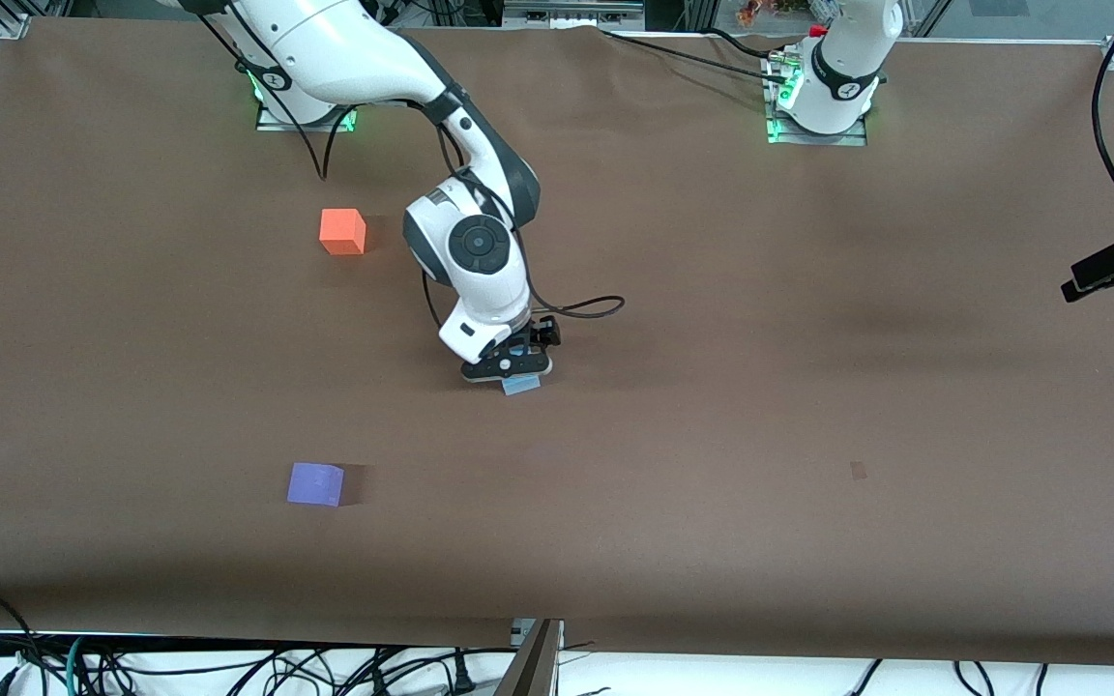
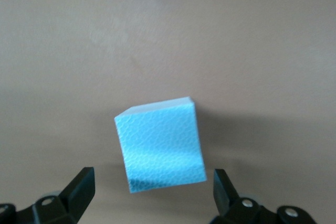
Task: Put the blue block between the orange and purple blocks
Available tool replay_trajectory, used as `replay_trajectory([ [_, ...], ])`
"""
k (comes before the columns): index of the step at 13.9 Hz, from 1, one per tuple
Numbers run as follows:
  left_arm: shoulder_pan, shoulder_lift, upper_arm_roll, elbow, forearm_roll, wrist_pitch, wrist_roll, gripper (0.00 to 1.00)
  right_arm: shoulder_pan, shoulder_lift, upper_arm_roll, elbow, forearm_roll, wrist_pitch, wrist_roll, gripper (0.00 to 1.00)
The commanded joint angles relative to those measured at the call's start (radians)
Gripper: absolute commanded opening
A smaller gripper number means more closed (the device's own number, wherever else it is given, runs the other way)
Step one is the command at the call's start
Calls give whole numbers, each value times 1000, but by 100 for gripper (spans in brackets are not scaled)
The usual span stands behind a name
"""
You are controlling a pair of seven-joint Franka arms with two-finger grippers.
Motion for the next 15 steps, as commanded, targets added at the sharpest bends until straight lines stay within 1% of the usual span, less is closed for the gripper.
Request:
replay_trajectory([
  [1,-2,-36,0,7,-13,-50,-4,100,12,32,-10,19,-11,39,-5,100],
  [3,-4,-38,6,7,-14,-50,-20,100,12,39,-10,19,-14,50,-13,100],
  [4,-22,-36,14,5,-14,-51,-36,100,12,41,-10,21,-14,50,-25,100],
  [5,-79,-36,41,1,-11,-51,-56,100,12,39,-11,19,-14,50,-33,100],
  [6,-170,-35,122,1,-10,-51,-85,100,10,39,-11,19,-14,50,-39,100],
  [7,-215,-36,167,5,-7,-56,-96,100,10,41,-11,19,-14,50,-54,100],
  [10,-214,-43,168,10,-7,-57,-96,100,6,41,-13,19,-14,50,-76,100],
  [11,-214,-41,169,11,-7,-53,-94,100,3,41,-14,19,-14,56,-76,99],
  [12,-214,-40,168,13,-5,-53,-96,100,1,41,-14,19,-14,70,-86,85],
  [13,-214,-41,164,16,-5,-53,-96,100,0,41,-16,21,-12,74,-108,66],
  [14,-214,-41,163,16,-5,-54,-91,100,0,41,-18,19,-11,74,-111,45],
  [15,-214,-41,164,16,-5,-53,-90,100,0,41,-19,21,-11,76,-114,29],
])
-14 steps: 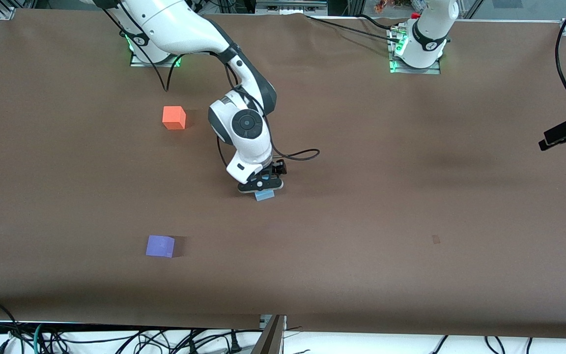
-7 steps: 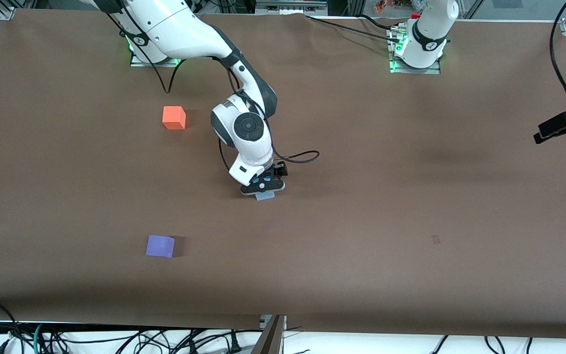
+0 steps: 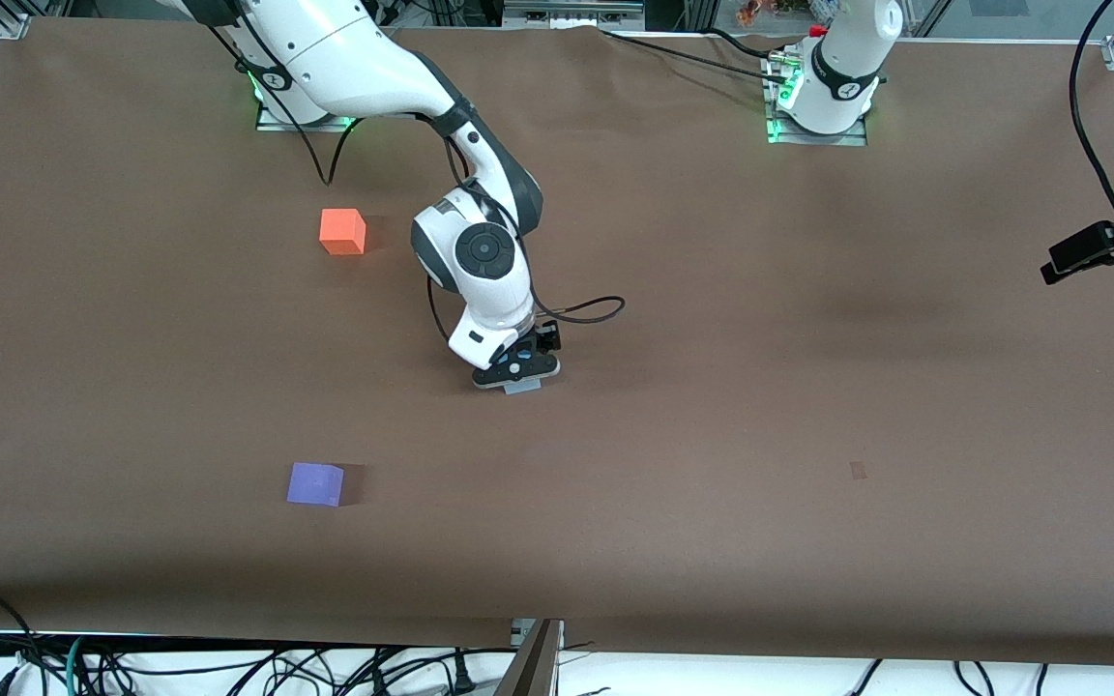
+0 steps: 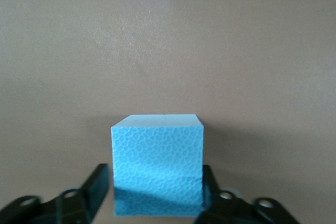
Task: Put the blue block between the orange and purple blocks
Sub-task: 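Carry the blue cube between the orange and purple cubes, lower it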
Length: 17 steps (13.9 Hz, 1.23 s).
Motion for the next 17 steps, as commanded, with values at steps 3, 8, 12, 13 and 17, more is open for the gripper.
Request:
replay_trajectory([
  [3,-9,-4,19,36,-6,-12,1,100,-27,-6,-4,43,4,-4,-10,9],
  [8,-12,4,20,40,-3,-11,-3,100,-92,-126,-113,31,13,-225,-39,9],
  [12,-14,4,11,40,-3,-12,-4,100,-202,-258,-121,-159,33,-260,-58,9],
  [13,-15,2,11,40,-3,-12,-3,100,-211,-293,-125,-213,33,-245,-64,9],
  [17,-17,4,11,40,-3,-14,-1,100,-273,-345,-145,-360,93,-177,-124,9],
])
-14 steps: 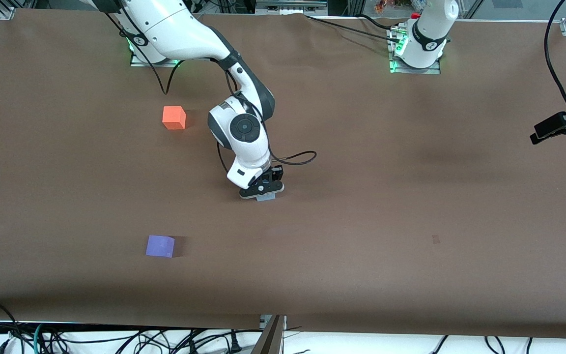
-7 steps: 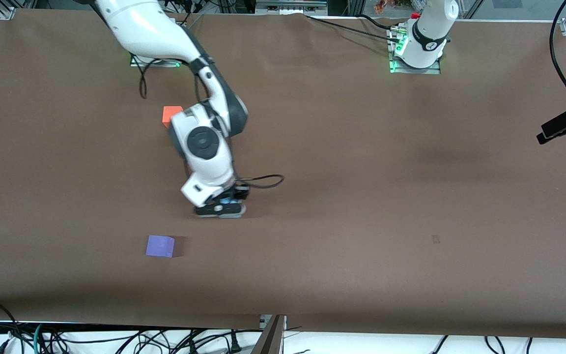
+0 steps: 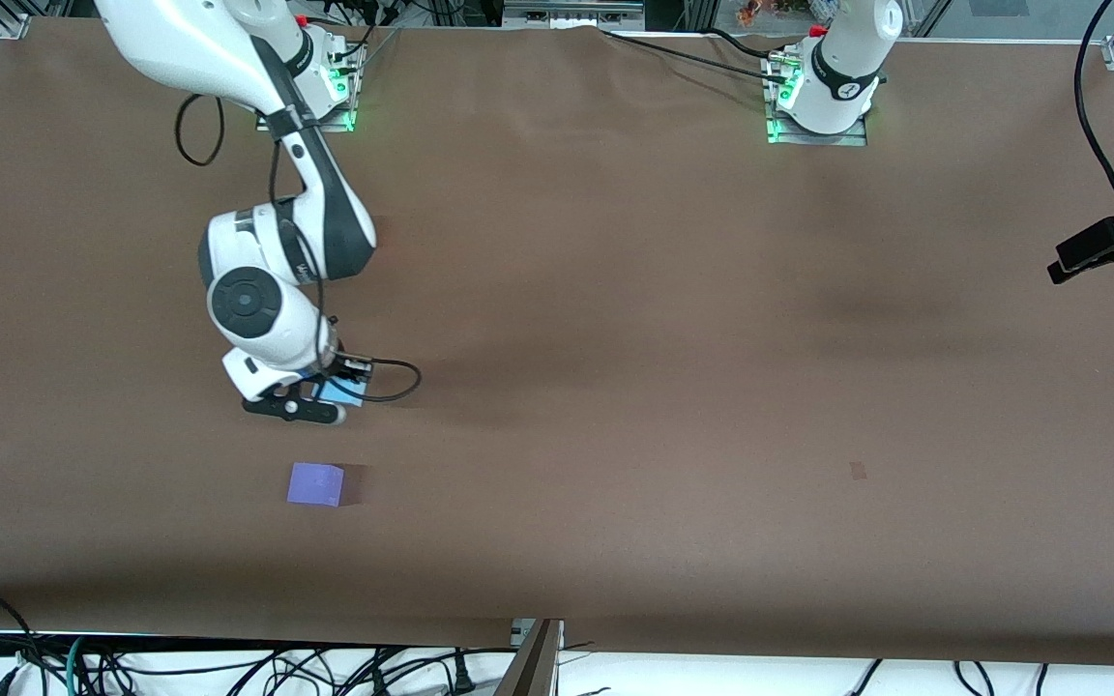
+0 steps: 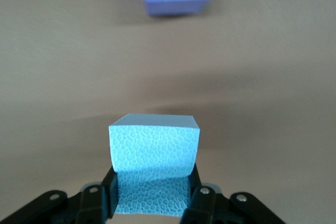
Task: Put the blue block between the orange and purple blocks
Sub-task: 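Carry the blue cube between the orange and purple cubes, lower it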
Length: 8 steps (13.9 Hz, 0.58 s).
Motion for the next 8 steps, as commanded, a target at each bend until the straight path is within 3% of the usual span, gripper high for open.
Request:
replay_trajectory([
  [1,-6,3,5,19,-3,-17,1,100,-26,-84,0,-167,46,105,-70,9],
  [4,-9,3,0,19,-5,-59,-4,100,-29,-101,-2,-286,47,247,-122,9],
  [8,-9,2,0,22,-3,-62,-4,100,-28,-101,1,-355,45,299,-185,12],
])
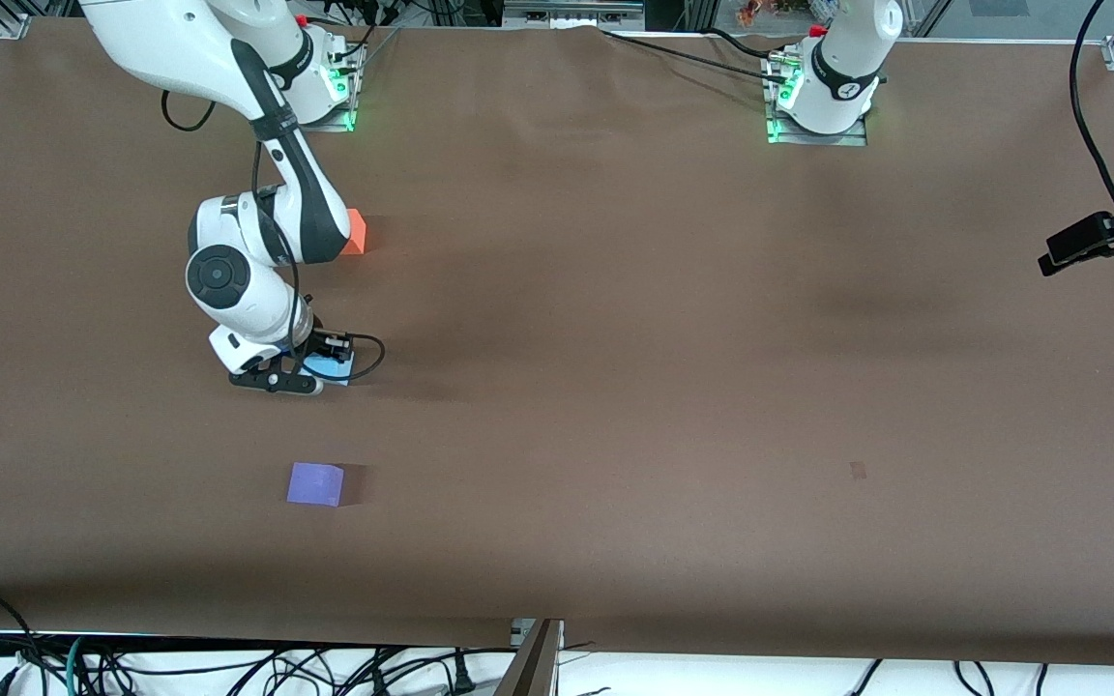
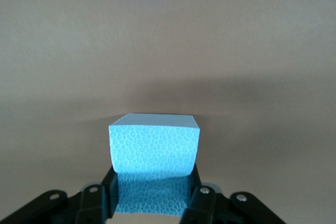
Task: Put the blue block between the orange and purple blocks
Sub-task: 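Open the right gripper and draw it back from the blue cube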
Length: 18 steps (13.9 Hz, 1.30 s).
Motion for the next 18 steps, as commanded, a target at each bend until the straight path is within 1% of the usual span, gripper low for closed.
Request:
replay_trajectory([
  [1,-7,3,2,22,-3,-21,-4,100,1,-45,7,-58,17,25,-52,58],
  [2,-7,3,2,22,-5,-20,-3,100,0,-43,6,-36,17,20,-64,100],
  [3,-7,3,2,22,-3,-17,-3,100,0,-45,3,2,17,-2,-100,100],
  [4,-7,3,2,22,-3,-15,-3,100,-2,-46,-2,51,17,-68,-120,100],
  [7,-7,3,2,22,-3,-15,-3,100,-2,-45,-52,296,15,-388,-153,100],
  [8,-8,3,2,23,-3,-15,-3,100,-6,-45,-69,365,15,-474,-189,100],
  [10,-10,5,2,37,-3,-14,-4,100,-11,-48,-103,467,12,-608,-292,100],
  [12,-10,8,2,40,-3,-14,-4,100,-13,-49,-150,601,17,-781,-308,100],
  [13,-10,9,2,40,-3,-14,-4,100,-13,-51,-154,660,14,-881,-308,100],
  [14,-10,8,2,40,-3,-14,-4,100,-13,-66,-154,701,14,-955,-300,100],
  [15,-10,8,2,40,-3,-15,-3,100,-22,-90,-151,718,8,-992,-293,100],
  [17,-10,9,3,40,-5,-15,1,100,-31,-147,-141,711,5,-985,-297,100],
  [18,-10,9,3,40,-3,-15,1,100,-46,-190,-137,681,11,-997,-311,100],
])
